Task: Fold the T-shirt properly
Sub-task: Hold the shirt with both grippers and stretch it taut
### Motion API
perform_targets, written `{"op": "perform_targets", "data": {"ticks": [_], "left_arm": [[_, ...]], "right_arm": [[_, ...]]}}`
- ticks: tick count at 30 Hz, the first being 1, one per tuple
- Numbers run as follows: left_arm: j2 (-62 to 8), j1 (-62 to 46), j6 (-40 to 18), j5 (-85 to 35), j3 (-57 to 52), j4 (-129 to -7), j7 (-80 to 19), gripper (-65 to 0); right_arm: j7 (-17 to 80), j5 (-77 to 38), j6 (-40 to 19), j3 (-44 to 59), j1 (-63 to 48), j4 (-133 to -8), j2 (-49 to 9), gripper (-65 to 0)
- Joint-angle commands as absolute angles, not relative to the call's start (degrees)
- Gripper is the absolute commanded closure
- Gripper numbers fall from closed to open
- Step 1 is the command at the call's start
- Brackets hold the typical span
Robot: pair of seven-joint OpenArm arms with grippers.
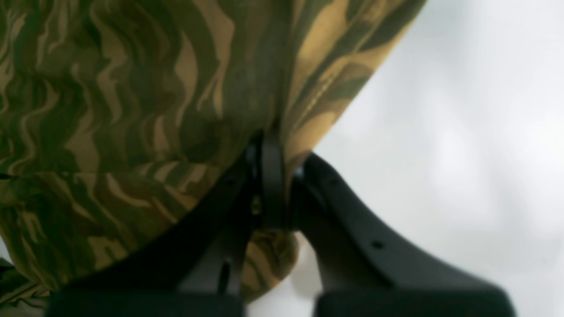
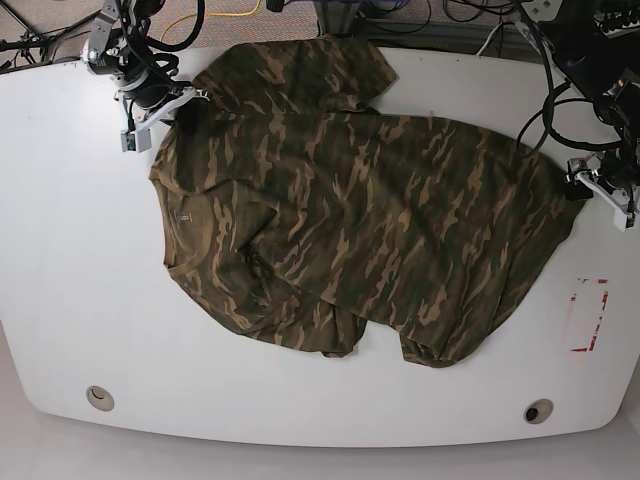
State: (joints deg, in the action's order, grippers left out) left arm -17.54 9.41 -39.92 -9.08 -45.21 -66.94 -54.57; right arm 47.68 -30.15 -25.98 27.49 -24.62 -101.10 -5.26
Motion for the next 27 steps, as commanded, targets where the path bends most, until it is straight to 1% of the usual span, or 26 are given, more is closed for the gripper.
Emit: {"op": "perform_targets", "data": {"ticks": [1,5,16,18,19,22,24,27], "left_arm": [[-18.5,10.3,-40.0,-10.0,-44.4,-67.7,-53.8,-41.3],[-18.4,9.9,-40.0,-10.0,-42.6,-67.7,-53.8,-41.3],[-17.3,8.9,-40.0,-10.0,-42.2,-67.7,-53.8,-39.9],[-17.2,8.9,-40.0,-10.0,-42.2,-67.6,-53.7,-36.9],[-17.1,8.9,-40.0,-10.0,-42.1,-67.6,-53.7,-32.4],[-16.4,9.2,-40.0,-10.0,-42.1,-67.6,-53.6,-22.4],[-15.7,9.2,-40.0,-9.9,-42.1,-67.6,-53.5,-18.6],[-15.7,9.2,-40.0,-9.8,-42.2,-67.6,-53.5,-15.1]], "right_arm": [[46.7,-30.9,-26.5,27.7,-24.5,-102.0,-5.7,0.0],[46.7,-30.9,-26.5,27.7,-24.4,-102.0,-5.7,0.0],[46.6,-30.9,-26.7,27.8,-23.5,-101.8,-5.7,0.0],[46.6,-30.9,-26.7,27.8,-23.5,-101.8,-5.7,0.0],[46.6,-30.9,-26.8,27.8,-23.3,-101.8,-5.7,0.0],[46.6,-30.8,-26.8,27.8,-23.3,-101.8,-5.7,0.0],[46.6,-30.8,-26.8,27.8,-23.3,-101.8,-5.7,0.0],[46.6,-30.8,-26.8,27.8,-23.3,-101.8,-5.7,0.0]]}}
